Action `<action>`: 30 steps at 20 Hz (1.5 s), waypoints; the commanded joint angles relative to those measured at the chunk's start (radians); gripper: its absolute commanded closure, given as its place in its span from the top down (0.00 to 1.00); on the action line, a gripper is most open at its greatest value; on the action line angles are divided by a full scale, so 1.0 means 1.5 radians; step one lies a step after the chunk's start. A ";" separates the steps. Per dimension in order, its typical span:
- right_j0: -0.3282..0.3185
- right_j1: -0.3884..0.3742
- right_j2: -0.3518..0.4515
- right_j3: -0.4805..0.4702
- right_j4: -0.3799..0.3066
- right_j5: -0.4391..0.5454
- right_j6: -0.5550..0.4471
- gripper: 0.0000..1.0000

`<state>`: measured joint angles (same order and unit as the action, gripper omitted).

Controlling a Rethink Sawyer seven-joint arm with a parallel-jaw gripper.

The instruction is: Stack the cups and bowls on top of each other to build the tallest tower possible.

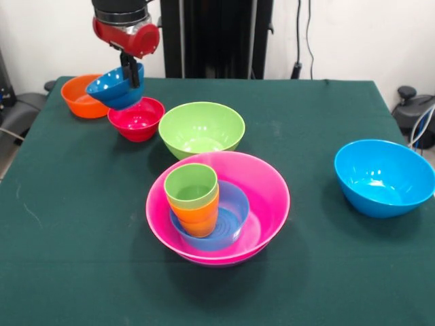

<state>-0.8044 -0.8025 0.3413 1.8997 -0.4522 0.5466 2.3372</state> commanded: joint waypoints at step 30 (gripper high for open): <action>-0.015 0.005 0.041 0.140 -0.020 -0.070 -0.049 0.00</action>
<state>-0.8094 -0.8106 0.3415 2.0143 -0.4518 0.4741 2.3372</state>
